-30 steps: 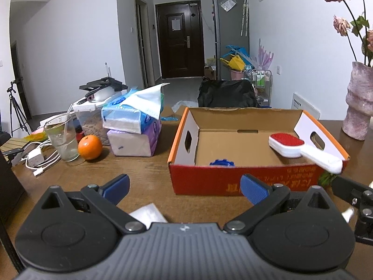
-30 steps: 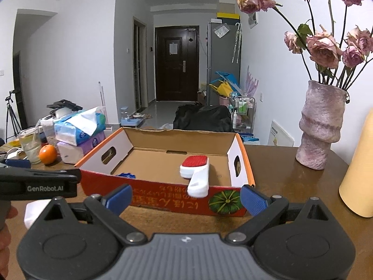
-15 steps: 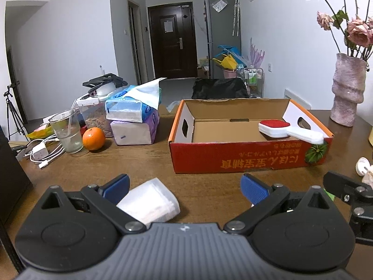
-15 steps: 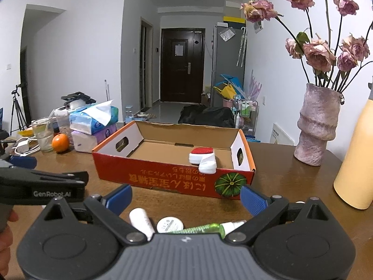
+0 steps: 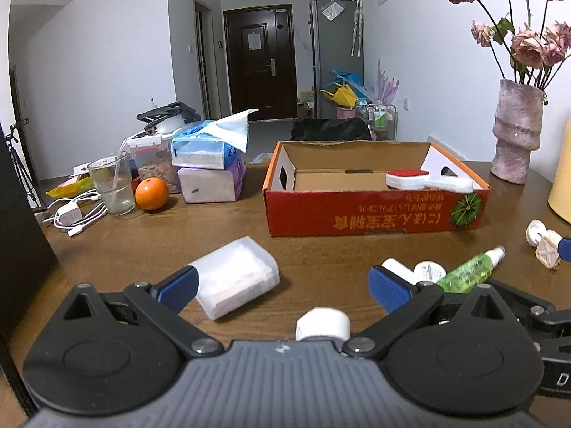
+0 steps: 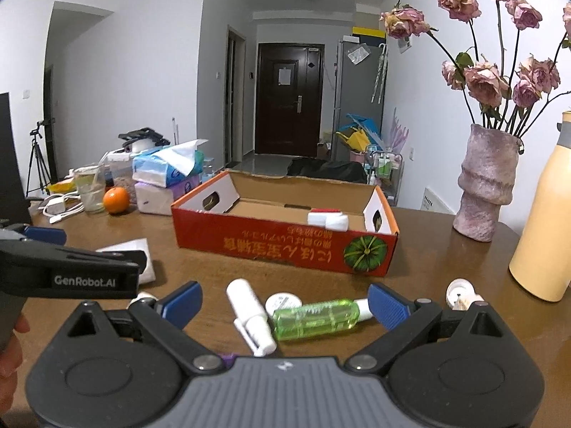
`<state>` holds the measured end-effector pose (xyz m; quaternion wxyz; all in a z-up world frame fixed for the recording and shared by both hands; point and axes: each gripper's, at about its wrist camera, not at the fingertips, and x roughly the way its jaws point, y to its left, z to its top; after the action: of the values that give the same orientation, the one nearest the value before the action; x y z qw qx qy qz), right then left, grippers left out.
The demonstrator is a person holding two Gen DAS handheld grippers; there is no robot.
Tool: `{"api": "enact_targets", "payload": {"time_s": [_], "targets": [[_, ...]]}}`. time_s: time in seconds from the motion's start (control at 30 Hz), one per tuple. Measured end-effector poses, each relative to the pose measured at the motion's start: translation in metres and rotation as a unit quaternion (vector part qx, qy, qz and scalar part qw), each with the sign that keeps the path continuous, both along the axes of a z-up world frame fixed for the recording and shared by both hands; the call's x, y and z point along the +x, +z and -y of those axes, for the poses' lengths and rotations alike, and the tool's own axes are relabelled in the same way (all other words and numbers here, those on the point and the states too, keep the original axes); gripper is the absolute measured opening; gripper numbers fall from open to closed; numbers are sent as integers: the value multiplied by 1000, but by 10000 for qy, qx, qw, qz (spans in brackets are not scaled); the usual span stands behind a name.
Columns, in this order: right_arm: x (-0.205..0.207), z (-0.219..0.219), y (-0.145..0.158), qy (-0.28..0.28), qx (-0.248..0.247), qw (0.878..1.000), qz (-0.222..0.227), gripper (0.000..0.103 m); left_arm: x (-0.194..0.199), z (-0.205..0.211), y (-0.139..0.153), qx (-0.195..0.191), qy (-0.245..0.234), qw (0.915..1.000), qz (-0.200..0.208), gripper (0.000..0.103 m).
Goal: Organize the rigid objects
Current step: 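Withdraw both tools from the box back over the table, then close the right tool on the purple bottle cap while the left tool approaches the white tape roll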
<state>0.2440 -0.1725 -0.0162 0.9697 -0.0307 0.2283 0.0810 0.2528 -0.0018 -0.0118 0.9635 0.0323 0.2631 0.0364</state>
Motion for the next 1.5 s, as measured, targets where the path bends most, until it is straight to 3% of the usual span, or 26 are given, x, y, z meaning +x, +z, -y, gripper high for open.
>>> {"api": "enact_targets", "payload": {"time_s": [0.43, 0.97, 1.07, 1.27, 1.4, 1.5], "targets": [[-25, -4, -24, -52, -99, 9995, -304, 99, -23, -13, -18, -15, 17, 9999, -130, 103], [-8, -26, -53, 212, -258, 9968, -728, 99, -22, -25, -28, -87, 92, 9997, -230, 103], [0, -34, -61, 299, -353, 9953, -855, 95, -21, -26, -29, -116, 113, 9996, -234, 103], [11, -37, -72, 300, -248, 9928, -1131, 77, -19, -26, -31, -109, 113, 9996, -251, 103], [13, -32, -72, 336, -38, 9929, -1138, 53, -19, -26, -31, -114, 115, 9996, -253, 103], [11, -30, -72, 317, -18, 9933, -1108, 53, -18, -26, -32, -104, 120, 9995, -259, 103]]}}
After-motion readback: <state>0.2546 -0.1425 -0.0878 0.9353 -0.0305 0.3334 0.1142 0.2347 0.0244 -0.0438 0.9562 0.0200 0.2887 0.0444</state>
